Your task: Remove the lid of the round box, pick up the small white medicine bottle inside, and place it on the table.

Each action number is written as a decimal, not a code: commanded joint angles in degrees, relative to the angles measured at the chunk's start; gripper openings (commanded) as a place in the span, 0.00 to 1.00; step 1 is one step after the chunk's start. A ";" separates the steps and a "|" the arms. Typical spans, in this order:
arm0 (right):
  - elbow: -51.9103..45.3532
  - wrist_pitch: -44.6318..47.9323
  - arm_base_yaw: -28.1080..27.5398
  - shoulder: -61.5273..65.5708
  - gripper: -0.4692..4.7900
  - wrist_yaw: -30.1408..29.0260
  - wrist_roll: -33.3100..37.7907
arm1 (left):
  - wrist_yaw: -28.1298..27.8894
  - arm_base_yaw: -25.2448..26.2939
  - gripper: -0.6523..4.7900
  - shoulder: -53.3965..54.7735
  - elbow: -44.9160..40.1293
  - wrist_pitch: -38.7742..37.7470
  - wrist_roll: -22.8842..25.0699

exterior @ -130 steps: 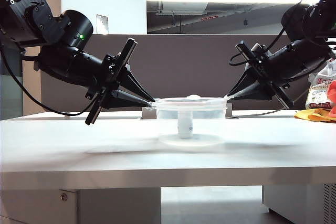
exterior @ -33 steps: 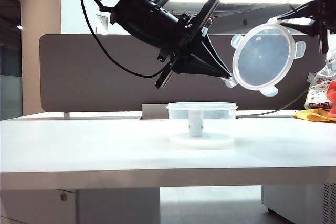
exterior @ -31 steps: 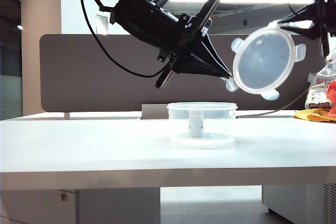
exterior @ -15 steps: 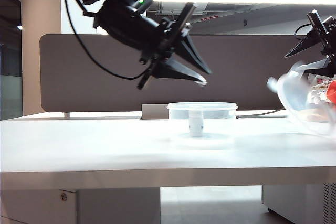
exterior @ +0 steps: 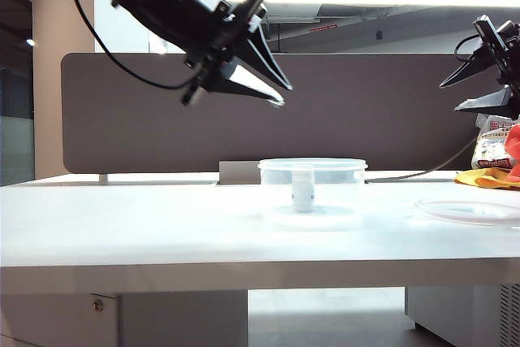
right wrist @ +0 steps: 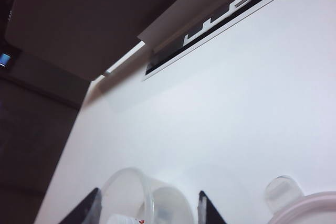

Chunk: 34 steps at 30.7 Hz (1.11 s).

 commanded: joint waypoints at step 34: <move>18.08 -38.82 29.40 -4.22 0.63 36.30 -33.79 | -23.74 -0.07 0.28 -9.09 21.03 -38.84 21.97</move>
